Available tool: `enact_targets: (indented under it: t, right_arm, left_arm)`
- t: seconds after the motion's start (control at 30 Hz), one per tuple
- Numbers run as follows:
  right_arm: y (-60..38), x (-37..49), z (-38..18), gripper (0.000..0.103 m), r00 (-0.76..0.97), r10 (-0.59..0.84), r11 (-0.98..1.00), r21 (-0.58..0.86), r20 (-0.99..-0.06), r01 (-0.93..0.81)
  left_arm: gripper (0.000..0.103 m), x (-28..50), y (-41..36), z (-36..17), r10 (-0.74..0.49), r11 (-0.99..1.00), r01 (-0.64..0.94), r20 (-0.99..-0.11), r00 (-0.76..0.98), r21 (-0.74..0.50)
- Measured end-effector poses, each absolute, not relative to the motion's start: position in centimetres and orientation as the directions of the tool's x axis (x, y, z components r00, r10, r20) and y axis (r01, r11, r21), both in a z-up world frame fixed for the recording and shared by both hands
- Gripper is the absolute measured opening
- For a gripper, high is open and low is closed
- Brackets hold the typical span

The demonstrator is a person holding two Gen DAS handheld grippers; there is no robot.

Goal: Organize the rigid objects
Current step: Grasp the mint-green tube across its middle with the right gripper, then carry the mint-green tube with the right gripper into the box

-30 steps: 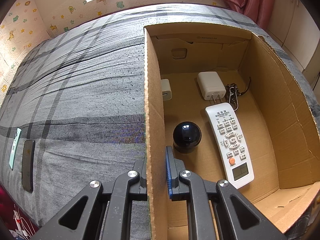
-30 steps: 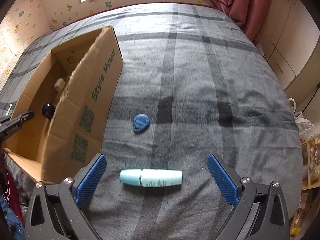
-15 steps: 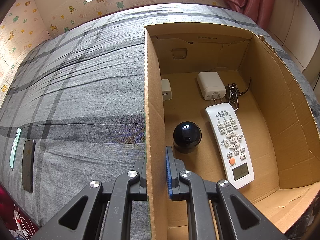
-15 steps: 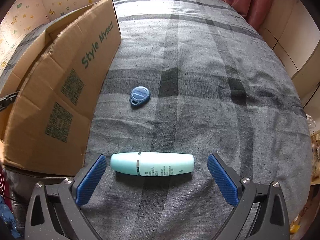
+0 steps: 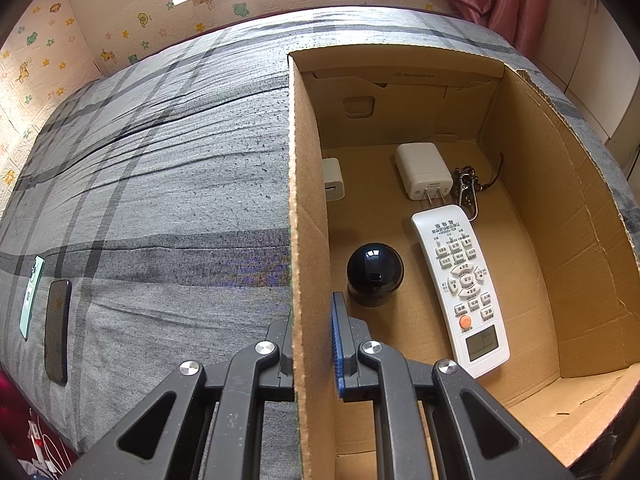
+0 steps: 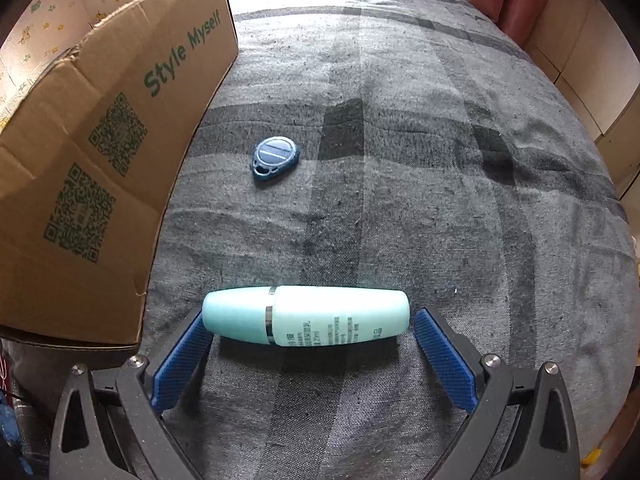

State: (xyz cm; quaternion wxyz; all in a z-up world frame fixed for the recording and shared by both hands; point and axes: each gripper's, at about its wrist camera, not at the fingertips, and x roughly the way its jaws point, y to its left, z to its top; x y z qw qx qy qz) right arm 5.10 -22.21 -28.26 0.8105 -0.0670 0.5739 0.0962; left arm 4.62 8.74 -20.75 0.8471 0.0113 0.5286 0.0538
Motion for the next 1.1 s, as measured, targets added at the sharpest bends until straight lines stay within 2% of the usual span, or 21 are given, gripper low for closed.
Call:
enact_targets:
  t: [0.8,0.9,1.1]
  right_arm:
    - [-22.0,4.1,-29.2,0.103,0.399,0.055,0.978,-0.031,-0.915,-0.207]
    - [-21.7,3.5,-28.6,0.090,0.415,0.032,0.979,-0.056,-0.909,-0.198]
    - [-21.4,2.5,-26.8,0.090,0.466,-0.002,0.974,-0.108,-0.885,-0.201]
  left_arm:
    - [0.012,4.5,8.8,-20.7,0.105,0.994,-0.080,-0.894,0.435,0.078]
    - [0.012,4.5,8.8,-20.7,0.105,0.994,-0.081,-0.894,0.435,0.077]
    - [0.012,4.6,8.8,-20.7,0.105,0.994,-0.081,-0.895,0.435,0.077]
